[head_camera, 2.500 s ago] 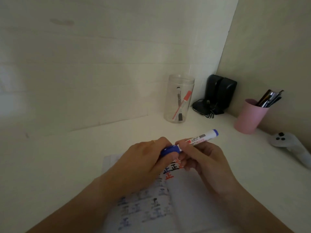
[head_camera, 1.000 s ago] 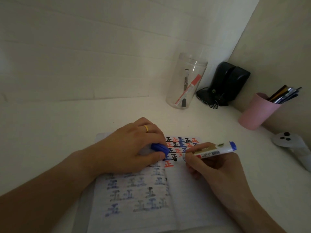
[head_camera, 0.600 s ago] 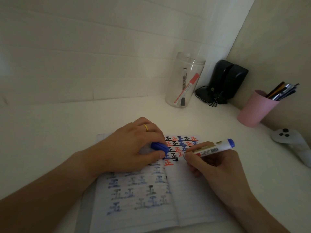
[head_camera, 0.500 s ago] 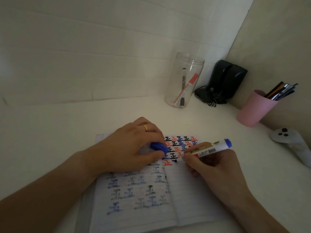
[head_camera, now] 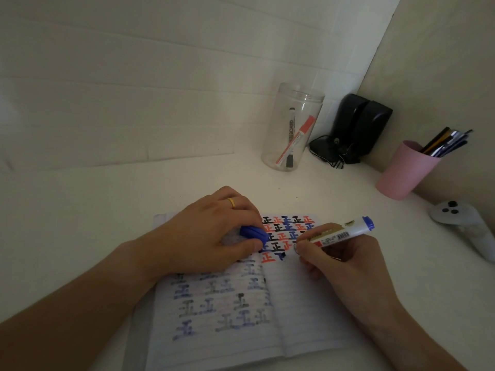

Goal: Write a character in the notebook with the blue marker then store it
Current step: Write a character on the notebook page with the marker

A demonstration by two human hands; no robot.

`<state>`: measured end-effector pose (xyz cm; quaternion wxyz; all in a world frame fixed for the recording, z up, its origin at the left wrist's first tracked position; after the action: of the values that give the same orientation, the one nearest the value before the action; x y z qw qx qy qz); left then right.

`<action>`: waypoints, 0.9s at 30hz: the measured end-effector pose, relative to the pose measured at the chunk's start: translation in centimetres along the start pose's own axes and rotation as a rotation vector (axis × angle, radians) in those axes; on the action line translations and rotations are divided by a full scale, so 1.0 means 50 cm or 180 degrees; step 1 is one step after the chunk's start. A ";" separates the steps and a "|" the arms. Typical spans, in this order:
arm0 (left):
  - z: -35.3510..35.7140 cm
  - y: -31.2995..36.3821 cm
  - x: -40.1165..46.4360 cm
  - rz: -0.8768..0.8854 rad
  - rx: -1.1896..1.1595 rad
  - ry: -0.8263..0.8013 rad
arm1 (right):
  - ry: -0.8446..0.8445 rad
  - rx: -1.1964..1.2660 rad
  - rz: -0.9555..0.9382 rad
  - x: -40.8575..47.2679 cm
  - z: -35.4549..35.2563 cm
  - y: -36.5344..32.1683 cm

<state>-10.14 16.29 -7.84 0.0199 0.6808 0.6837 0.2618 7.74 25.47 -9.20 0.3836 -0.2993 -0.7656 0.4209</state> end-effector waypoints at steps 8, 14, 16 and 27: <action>0.000 0.001 0.000 0.0013 0.0024 0.0014 | -0.0143 0.0001 -0.0090 0.000 0.009 -0.013; 0.002 -0.001 0.001 0.0020 0.0055 0.0003 | -0.0270 -0.0110 -0.0101 -0.004 0.016 -0.020; 0.003 -0.002 0.001 0.0017 0.0065 -0.0009 | -0.0209 -0.0212 -0.0079 -0.003 0.011 -0.016; 0.002 -0.002 0.001 -0.0062 0.0027 -0.0127 | 0.0032 0.0011 0.0161 0.009 -0.001 0.003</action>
<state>-10.20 16.37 -7.95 0.0332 0.6793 0.6909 0.2450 7.59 25.91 -9.17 0.3772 -0.3199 -0.7551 0.4302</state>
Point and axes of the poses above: each hand's wrist, its own x-axis towards the middle knuckle, its own z-axis out of the palm, y = z × x, the point moved 8 cm from there along x, towards the middle knuckle, and after that the axes turned 11 degrees about -z, right-handed, at the moved point
